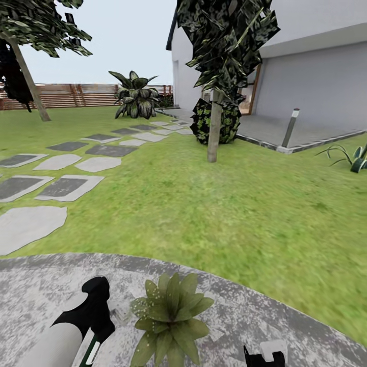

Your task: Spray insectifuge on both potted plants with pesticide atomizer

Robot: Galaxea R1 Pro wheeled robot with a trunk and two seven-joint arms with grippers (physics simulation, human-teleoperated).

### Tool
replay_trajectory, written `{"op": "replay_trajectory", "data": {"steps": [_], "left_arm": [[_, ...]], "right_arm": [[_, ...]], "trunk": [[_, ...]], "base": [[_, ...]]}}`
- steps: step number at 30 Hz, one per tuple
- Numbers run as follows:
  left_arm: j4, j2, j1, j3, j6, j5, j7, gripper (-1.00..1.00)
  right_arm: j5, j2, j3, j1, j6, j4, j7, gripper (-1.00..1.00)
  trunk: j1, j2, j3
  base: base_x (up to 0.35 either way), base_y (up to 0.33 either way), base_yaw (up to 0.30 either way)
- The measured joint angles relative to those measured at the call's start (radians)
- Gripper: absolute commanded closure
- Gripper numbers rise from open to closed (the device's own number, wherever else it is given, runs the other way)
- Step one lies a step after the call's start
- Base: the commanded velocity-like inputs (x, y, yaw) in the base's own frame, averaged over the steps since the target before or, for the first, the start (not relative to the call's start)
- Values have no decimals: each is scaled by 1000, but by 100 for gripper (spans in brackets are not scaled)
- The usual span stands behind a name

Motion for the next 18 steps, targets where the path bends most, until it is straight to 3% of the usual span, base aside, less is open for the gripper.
{"op": "replay_trajectory", "data": {"steps": [9, 18], "left_arm": [[0, -12, 17, -2, -1, 2, 3, 100], [1, -14, 17, -1, 0, 3, 38, 100]], "right_arm": [[0, 0, 0, 0, 0, 0, -3, -100], [4, -3, 0, 0, -1, 0, -1, -100]], "trunk": [[0, 0, 0], [0, 0, 0]], "base": [[0, -40, 275], [-22, -266, 25]]}}
